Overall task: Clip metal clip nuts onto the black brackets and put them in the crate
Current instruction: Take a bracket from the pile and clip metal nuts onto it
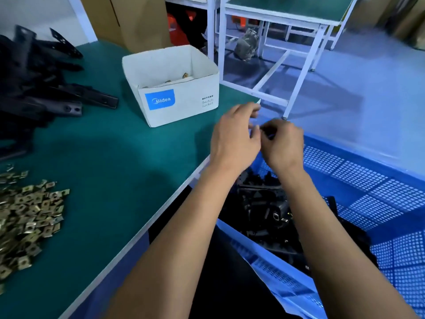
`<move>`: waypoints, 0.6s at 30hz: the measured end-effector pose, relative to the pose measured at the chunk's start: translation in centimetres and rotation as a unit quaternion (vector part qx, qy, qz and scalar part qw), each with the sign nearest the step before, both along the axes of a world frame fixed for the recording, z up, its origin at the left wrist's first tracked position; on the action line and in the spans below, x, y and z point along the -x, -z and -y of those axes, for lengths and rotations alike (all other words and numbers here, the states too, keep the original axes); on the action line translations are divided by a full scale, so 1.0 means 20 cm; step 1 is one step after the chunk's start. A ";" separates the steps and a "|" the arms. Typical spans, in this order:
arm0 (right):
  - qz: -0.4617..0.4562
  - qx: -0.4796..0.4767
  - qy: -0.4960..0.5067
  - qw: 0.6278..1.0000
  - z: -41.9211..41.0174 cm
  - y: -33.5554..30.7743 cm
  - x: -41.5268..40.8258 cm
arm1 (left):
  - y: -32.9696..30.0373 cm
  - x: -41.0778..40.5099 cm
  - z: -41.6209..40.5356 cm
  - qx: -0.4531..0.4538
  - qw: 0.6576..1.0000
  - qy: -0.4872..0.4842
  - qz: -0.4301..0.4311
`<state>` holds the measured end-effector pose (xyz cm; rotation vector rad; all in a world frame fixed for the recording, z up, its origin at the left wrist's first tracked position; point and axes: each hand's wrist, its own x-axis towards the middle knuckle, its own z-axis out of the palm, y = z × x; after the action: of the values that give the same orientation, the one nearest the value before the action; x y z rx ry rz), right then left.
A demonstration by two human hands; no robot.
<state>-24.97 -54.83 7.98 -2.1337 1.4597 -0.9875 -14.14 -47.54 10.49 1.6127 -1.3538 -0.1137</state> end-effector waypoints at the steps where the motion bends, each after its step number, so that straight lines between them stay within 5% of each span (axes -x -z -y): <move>1: 0.011 0.030 -0.027 0.999 -0.03 -0.07 -0.07 | -0.06 -0.06 -0.03 0.030 0.999 -0.016 -0.006; 11: -0.034 0.090 -0.387 0.917 -0.75 -0.35 -1.03 | -0.22 -0.87 -0.87 0.089 0.951 -0.294 -0.022; 18: -0.076 0.075 -0.585 0.804 -1.60 -0.35 -1.54 | -0.09 -1.25 -1.83 0.075 0.845 -0.529 -0.008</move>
<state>5.76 -22.80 15.06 -2.5837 -0.1035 -0.4188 10.95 -10.95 12.21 1.9863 -0.2889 0.6252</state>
